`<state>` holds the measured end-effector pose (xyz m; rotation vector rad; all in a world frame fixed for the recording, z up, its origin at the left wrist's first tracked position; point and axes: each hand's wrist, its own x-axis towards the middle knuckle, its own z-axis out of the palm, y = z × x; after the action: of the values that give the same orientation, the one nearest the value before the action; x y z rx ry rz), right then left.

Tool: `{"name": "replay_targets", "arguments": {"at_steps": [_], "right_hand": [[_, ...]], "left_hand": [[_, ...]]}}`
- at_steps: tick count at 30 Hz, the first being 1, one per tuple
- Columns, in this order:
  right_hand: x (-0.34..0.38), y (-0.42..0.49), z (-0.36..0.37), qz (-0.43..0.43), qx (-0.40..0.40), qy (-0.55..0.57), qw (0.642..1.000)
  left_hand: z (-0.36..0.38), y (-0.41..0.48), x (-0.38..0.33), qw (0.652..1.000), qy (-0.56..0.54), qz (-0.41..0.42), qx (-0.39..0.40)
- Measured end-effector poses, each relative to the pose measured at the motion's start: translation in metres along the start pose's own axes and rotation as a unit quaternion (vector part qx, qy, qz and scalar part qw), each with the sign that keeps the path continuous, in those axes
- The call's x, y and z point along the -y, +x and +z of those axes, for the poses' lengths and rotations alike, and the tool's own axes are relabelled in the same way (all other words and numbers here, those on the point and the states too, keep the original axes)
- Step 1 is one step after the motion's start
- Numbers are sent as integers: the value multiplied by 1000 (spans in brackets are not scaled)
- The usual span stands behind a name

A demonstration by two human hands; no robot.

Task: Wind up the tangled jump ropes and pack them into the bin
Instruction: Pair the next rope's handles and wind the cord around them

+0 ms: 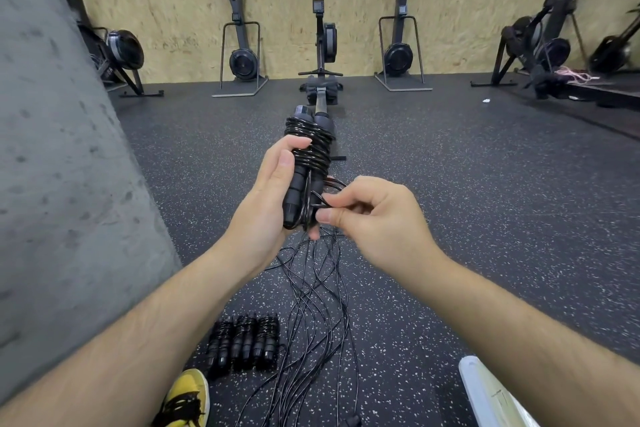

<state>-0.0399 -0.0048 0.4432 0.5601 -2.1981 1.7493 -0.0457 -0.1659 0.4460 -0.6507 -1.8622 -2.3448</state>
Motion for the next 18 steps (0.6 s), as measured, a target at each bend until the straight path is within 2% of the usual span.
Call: {"name": "replay_targets", "arguments": {"at_steps": [4, 11, 18], "right_hand": [[2, -1, 2, -36, 19, 18, 999], [7, 2, 2, 4, -21, 7, 1000], [-1, -1, 6, 13, 7, 106, 994]], "left_hand": [[1, -2, -4, 1000, -4, -7, -6], [6, -2, -8, 1000, -16, 5, -6], [6, -3, -9, 999, -39, -10, -16]]}}
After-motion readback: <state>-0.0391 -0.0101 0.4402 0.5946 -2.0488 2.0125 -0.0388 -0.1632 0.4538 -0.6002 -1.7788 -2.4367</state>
